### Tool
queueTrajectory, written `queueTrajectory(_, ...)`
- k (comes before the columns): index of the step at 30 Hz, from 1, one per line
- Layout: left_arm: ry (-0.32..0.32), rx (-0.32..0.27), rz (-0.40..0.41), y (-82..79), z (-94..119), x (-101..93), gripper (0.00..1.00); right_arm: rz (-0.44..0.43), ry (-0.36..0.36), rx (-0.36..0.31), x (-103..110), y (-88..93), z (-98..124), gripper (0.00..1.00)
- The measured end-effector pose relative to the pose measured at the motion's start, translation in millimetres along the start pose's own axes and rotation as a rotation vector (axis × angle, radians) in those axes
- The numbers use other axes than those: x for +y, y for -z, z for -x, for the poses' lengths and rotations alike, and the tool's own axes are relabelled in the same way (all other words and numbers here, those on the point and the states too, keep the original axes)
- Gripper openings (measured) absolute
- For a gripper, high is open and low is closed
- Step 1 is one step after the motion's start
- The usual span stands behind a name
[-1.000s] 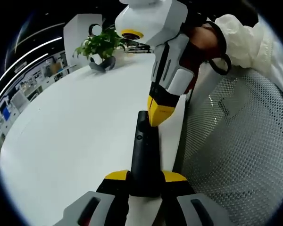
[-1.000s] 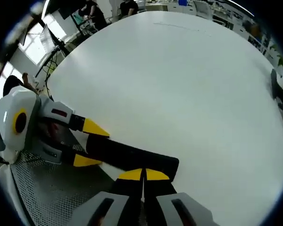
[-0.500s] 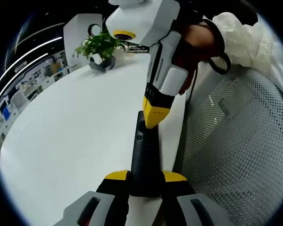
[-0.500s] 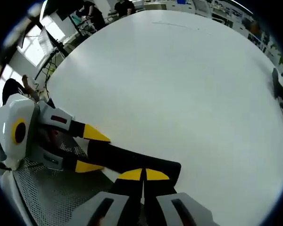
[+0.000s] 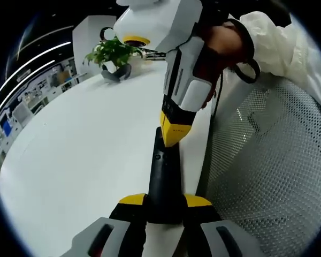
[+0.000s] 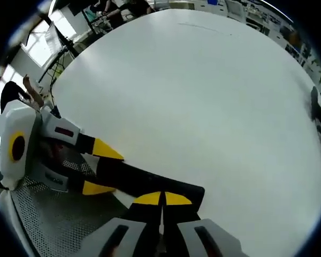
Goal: Press the specified remote control buttons in sequence, fully releasing each button before pressing the next.
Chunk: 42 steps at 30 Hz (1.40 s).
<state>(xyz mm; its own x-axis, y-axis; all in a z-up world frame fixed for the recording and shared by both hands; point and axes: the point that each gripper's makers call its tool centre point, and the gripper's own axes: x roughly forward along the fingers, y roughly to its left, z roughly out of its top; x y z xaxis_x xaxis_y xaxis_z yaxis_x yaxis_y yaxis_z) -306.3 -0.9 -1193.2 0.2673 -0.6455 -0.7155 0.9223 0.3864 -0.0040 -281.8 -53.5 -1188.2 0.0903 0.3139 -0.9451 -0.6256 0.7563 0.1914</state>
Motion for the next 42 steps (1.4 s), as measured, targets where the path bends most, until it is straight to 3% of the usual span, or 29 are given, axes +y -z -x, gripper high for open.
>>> queueTrajectory(6,0.0,-0.001,0.001,-0.1,-0.1,0.1,0.25,-0.057,-0.034,-0.033,-2.4,0.6,0.9,0.0)
queueTrajectory(24,-0.001,0.006,-0.025,-0.4,-0.2,-0.4,0.24,-0.065,-0.037,-0.067,-1.1,0.4,2.3,0.0)
queueTrajectory(33,0.006,0.005,-0.03,-1.1,-0.7,-2.1,0.24,-0.025,-0.021,0.008,-3.5,-1.8,3.0,0.0)
queueTrajectory(38,0.009,0.007,-0.026,-1.3,-1.1,-2.5,0.24,-0.082,-0.099,0.037,0.5,-12.8,6.6,0.0)
queueTrajectory(42,0.008,0.009,-0.02,-1.4,-1.2,-2.5,0.24,-0.073,-0.1,0.071,2.9,-19.6,4.1,0.0)
